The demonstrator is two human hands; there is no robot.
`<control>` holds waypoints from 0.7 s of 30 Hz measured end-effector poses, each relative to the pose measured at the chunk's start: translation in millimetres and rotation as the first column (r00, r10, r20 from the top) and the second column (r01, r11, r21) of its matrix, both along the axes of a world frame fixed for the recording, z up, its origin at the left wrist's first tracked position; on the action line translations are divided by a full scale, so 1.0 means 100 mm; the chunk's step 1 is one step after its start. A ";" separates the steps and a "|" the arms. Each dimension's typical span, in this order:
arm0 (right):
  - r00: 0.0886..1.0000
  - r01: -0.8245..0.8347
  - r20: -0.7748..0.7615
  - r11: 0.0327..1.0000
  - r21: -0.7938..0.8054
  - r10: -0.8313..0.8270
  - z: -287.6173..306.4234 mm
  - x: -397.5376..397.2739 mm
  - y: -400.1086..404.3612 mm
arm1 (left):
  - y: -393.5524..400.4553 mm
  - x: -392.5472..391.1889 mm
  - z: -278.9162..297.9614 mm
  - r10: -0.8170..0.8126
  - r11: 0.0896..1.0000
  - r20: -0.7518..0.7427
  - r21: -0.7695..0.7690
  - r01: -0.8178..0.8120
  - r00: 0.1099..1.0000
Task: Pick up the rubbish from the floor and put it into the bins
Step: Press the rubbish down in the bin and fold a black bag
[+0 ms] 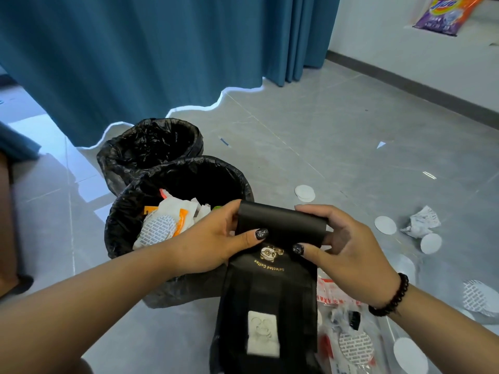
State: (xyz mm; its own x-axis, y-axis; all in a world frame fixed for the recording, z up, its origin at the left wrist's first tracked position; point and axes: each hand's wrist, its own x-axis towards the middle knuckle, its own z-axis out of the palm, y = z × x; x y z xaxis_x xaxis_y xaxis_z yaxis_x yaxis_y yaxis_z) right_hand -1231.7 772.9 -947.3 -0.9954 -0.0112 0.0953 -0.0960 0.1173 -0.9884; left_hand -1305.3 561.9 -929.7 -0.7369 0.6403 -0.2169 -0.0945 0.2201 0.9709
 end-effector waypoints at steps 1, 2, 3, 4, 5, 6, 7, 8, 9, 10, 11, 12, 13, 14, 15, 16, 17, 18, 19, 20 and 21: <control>0.999 0.022 -0.048 1.000 0.017 -0.022 -0.01 0.00 -0.01 | 0.01 0.02 0.00 -0.002 1.000 0.029 0.003 0.001 1.000; 0.994 0.044 -0.102 0.999 0.031 -0.041 -0.01 0.00 -0.01 | 0.01 0.03 0.01 0.002 1.000 0.073 0.008 -0.002 0.997; 0.986 0.060 -0.156 0.997 0.044 -0.052 -0.02 0.00 -0.02 | 0.00 0.04 0.03 0.003 1.000 0.116 0.012 -0.005 0.993; 0.977 0.064 -0.207 0.997 0.045 -0.054 -0.03 0.00 -0.01 | -0.01 0.05 0.05 -0.008 1.000 0.150 0.016 0.006 0.989; 0.966 0.063 -0.254 0.997 0.039 -0.051 -0.04 0.00 -0.02 | -0.02 0.05 0.06 -0.020 1.000 0.172 0.022 0.017 0.985; 0.953 0.062 -0.301 0.997 0.046 -0.045 -0.05 -0.01 -0.02 | -0.03 0.04 0.06 -0.025 1.000 0.190 0.021 0.021 0.982; 0.938 0.059 -0.346 0.996 0.072 -0.030 -0.06 -0.01 -0.02 | -0.04 0.03 0.06 -0.028 0.999 0.208 0.026 0.023 0.978; 0.925 0.064 -0.380 0.993 0.101 -0.021 -0.06 -0.01 -0.02 | -0.05 0.02 0.05 -0.026 0.999 0.214 0.031 0.020 0.977; 0.918 0.068 -0.395 0.990 0.120 -0.016 -0.07 -0.01 -0.01 | -0.06 0.02 0.04 -0.021 0.999 0.210 0.032 0.014 0.978; 0.917 0.064 -0.398 0.990 0.125 -0.009 -0.07 -0.01 -0.01 | -0.06 0.02 0.03 -0.012 1.000 0.210 0.028 0.006 0.978; 0.919 0.052 -0.393 0.991 0.126 0.002 -0.07 0.00 0.00 | -0.06 0.02 0.03 -0.009 1.000 0.209 0.030 0.003 0.978; 0.922 0.037 -0.387 0.991 0.129 0.016 -0.07 0.01 0.01 | -0.06 0.02 0.05 -0.015 0.999 0.205 0.039 0.007 0.979; 0.926 0.029 -0.376 0.990 0.137 0.025 -0.08 0.02 0.01 | -0.07 0.03 0.06 -0.024 0.999 0.196 0.049 0.015 0.980; 0.932 0.025 -0.361 0.989 0.144 0.029 -0.08 0.03 0.02 | -0.08 0.03 0.08 -0.029 0.998 0.180 0.052 0.020 0.983; 0.939 0.019 -0.341 0.989 0.148 0.033 -0.09 0.04 0.03 | -0.08 0.04 0.10 -0.032 0.999 0.159 0.048 0.025 0.987; 0.949 -0.002 -0.311 0.990 0.142 0.046 -0.10 0.06 0.05 | -0.08 0.04 0.12 -0.033 0.999 0.132 0.039 0.028 0.991; 0.961 -0.047 -0.266 0.992 0.117 0.077 -0.11 0.08 0.07 | -0.08 0.03 0.12 -0.034 0.999 0.100 0.030 0.031 0.994; 0.971 -0.105 -0.209 0.992 0.067 0.117 -0.12 0.11 0.09 | -0.08 0.02 0.11 -0.032 0.999 0.070 0.027 0.030 0.997; 0.978 -0.160 -0.138 0.987 -0.009 0.157 -0.12 0.13 0.11 | -0.07 0.02 0.12 -0.023 0.999 0.048 0.031 0.021 0.999; 0.981 -0.188 -0.063 0.977 -0.096 0.183 -0.13 0.17 0.11 | -0.06 0.02 0.12 -0.011 0.999 0.032 0.034 0.010 0.999; 0.983 -0.179 0.017 0.967 -0.180 0.185 -0.14 0.19 0.10 | -0.06 0.02 0.13 -0.007 0.999 0.017 0.032 0.007 1.000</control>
State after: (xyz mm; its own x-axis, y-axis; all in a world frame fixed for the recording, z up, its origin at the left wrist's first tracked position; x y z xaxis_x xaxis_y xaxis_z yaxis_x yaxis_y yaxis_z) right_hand -1212.3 782.7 -961.3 -0.9808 -0.1783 0.0790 -0.0662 -0.0765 -0.9949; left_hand -1303.8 555.7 -917.1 -0.7287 0.6522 -0.2091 -0.1100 0.1899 0.9756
